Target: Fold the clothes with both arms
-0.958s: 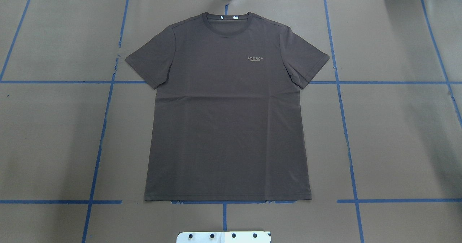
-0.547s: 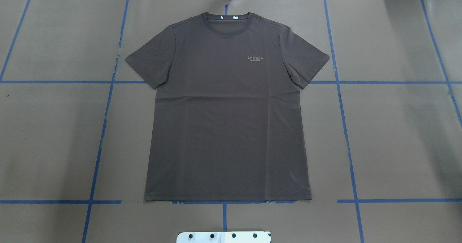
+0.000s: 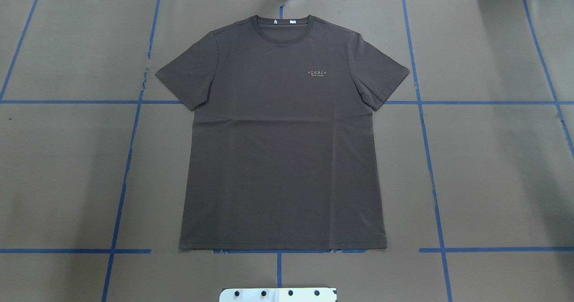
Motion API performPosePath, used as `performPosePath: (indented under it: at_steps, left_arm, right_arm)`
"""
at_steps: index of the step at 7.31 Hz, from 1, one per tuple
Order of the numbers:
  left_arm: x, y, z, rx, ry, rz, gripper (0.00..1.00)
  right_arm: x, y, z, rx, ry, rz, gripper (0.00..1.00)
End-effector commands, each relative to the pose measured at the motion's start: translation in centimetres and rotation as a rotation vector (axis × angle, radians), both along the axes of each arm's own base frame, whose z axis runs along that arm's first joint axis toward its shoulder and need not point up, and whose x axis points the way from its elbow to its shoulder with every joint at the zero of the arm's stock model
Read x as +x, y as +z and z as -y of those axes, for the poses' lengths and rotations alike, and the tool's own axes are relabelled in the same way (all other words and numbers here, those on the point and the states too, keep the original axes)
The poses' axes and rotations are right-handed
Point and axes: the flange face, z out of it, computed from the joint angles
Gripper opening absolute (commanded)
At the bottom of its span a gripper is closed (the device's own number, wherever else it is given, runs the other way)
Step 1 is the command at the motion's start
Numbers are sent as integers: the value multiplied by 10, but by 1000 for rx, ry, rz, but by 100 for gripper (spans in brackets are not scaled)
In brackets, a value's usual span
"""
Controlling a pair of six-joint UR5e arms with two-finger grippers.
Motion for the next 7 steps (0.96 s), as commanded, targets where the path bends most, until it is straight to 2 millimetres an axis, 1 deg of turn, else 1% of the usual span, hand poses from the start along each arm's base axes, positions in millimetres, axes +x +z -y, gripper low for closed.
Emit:
performPosePath:
  at_steps: [1,2,3,4,5,6,7]
  left_arm:
    - [0,0,0,1,1,0,100]
    - [0,-2,-1,6,2,-1,100]
    - [0,-4,-1,9,3,1,100]
    - [0,-4,-1,10,2,-1,100]
    - [0,-7,-1,13,2,-1,100]
    - [0,-9,-2,16,1,-2,100]
    - [0,-11,-1,19,1,0,100]
  right_arm:
    - [-84,-57,54,-43,37,-9,100]
    - [-125,-90,88,-74,99,-15,100]
    - [-162,-118,122,-102,142,-10,99]
    - [-197,-138,150,-109,164,-22,99]
    - [-238,-159,174,-136,232,-49,98]
    - [-273,-166,186,-169,329,-33,95]
    - [-293,-152,196,-204,400,28,93]
